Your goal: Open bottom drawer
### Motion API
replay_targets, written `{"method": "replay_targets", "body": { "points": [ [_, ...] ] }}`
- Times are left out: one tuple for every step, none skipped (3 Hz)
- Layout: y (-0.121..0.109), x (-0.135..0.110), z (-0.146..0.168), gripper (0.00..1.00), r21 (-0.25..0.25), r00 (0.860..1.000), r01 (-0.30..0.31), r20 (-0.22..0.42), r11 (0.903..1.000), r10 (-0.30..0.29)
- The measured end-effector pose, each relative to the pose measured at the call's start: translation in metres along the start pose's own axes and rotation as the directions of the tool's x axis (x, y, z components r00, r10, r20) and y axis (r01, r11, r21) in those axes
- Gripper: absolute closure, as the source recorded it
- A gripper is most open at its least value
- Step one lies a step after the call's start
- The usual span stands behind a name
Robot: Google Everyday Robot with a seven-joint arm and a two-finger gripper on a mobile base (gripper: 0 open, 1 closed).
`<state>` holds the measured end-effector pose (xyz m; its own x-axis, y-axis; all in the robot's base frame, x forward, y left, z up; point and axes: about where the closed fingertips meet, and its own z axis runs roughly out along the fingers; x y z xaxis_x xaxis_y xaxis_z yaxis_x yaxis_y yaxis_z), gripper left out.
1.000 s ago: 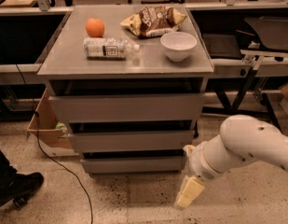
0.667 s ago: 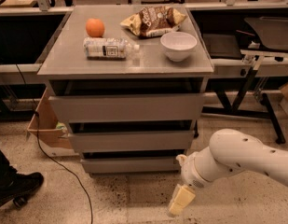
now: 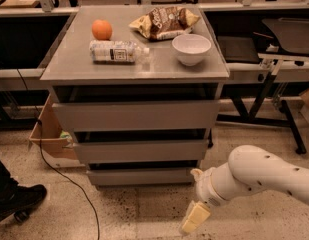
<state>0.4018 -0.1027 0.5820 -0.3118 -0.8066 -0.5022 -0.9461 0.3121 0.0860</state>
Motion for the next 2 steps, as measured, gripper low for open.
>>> {"method": "replay_targets", "body": {
  "points": [
    [-0.006,0.014,0.036,0.0,-0.001,1.0,-0.015,0.026,0.9999,0.015],
    [-0.032,0.034,0.107,0.0,0.0,0.998,-0.041,0.057,0.9991,0.041]
  ]
}}
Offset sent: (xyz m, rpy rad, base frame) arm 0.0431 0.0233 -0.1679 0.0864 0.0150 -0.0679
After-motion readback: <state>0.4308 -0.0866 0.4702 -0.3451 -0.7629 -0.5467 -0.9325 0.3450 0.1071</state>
